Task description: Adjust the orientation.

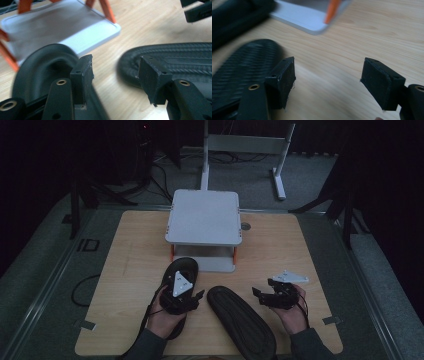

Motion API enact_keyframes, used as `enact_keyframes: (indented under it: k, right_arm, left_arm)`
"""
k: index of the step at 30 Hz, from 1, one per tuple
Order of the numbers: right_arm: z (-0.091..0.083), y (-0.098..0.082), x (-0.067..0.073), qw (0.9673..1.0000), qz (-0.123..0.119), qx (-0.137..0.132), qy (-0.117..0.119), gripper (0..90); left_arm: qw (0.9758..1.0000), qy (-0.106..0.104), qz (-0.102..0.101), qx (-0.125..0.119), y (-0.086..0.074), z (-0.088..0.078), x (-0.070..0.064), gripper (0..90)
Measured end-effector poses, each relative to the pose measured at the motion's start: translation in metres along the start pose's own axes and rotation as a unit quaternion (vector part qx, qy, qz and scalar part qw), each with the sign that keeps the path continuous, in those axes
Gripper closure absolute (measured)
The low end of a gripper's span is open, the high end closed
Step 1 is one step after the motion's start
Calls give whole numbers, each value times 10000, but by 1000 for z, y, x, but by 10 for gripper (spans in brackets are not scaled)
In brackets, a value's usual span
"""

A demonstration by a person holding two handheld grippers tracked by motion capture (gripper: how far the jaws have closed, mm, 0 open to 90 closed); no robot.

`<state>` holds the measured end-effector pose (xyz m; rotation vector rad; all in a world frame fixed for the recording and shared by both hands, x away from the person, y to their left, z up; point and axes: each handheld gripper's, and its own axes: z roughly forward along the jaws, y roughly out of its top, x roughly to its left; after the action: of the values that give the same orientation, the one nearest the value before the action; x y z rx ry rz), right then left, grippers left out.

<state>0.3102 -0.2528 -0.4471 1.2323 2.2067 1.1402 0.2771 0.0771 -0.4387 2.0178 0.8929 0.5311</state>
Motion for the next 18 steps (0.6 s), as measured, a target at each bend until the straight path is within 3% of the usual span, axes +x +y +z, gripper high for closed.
enact_keyframes:
  k: [1, 3, 10, 15, 18]
  right_arm:
    - [0, 0, 0, 10000, 0, 0, 0, 269]
    - [-8, 6, 11, 9993, -138, -65, 352, 269]
    - [-16, 14, 30, 9945, -309, -173, 983, 269]
    - [-8, 10, 34, 9905, -348, 27, 1327, 269]
    - [-2, 7, 36, 9898, -439, 194, 1343, 269]
  left_arm:
    - [10000, 0, 0, 0, 0, 0, 0, 453]
    - [9999, -131, 84, 20, -1, 2, -10, 453]
    - [9994, -283, 179, 100, -6, 4, -23, 453]
    - [9989, -374, 249, 149, -9, 6, -30, 453]
    - [9987, -429, 225, 174, -9, 7, -32, 453]
